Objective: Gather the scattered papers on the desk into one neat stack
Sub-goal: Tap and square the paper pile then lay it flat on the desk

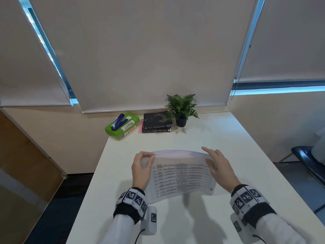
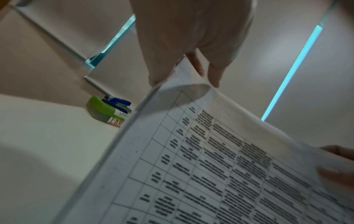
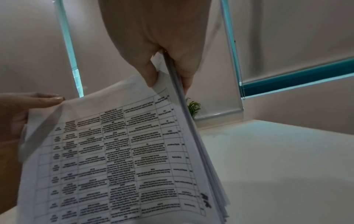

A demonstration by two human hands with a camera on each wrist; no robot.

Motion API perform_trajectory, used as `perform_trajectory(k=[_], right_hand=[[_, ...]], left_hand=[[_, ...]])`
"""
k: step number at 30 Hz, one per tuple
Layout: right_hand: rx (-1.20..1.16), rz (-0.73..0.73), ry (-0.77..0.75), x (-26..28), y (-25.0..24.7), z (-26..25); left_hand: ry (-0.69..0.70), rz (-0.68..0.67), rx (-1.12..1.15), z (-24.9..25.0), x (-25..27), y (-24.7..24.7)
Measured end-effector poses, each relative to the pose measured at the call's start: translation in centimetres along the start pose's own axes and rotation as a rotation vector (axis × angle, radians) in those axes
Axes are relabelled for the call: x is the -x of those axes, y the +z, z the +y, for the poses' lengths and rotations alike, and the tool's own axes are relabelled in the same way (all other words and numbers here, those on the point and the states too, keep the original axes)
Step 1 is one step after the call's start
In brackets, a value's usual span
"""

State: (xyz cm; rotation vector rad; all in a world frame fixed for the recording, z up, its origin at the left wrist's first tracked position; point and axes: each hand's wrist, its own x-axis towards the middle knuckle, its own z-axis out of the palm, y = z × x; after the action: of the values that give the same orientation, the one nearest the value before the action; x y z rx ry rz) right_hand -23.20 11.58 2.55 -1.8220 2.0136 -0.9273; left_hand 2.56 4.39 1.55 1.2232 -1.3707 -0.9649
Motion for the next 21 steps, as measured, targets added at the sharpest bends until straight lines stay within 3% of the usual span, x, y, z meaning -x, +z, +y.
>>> perform_trajectory(k=[5, 11, 13, 17, 21], right_hand=[[-0.169, 0.051, 0.053, 0.2, -0.1, -0.1], [-0.319, 0.233, 0.066, 0.0, -1.0, -1.6], [-0.466, 0.219, 0.145, 0.0, -1.3, -1.2], [-0.848, 0.035, 0.379, 1.0, 0.6, 0.9], [-0.978, 0.061, 0.428, 1.2, 2.2, 1.1]], left_hand=[[-0.103, -0.157, 0.061, -0.4, 0.6, -0.9], [-0.005, 0.088, 0.124, 0.6, 0.6, -0.4], [-0.043, 0.049, 0.146, 0.0, 0.8, -0.7], [-0.298, -0.108, 0.190, -2.6, 1.6, -0.9], [-0.320, -0.087, 0.272, -2.6, 2.1, -0.3]])
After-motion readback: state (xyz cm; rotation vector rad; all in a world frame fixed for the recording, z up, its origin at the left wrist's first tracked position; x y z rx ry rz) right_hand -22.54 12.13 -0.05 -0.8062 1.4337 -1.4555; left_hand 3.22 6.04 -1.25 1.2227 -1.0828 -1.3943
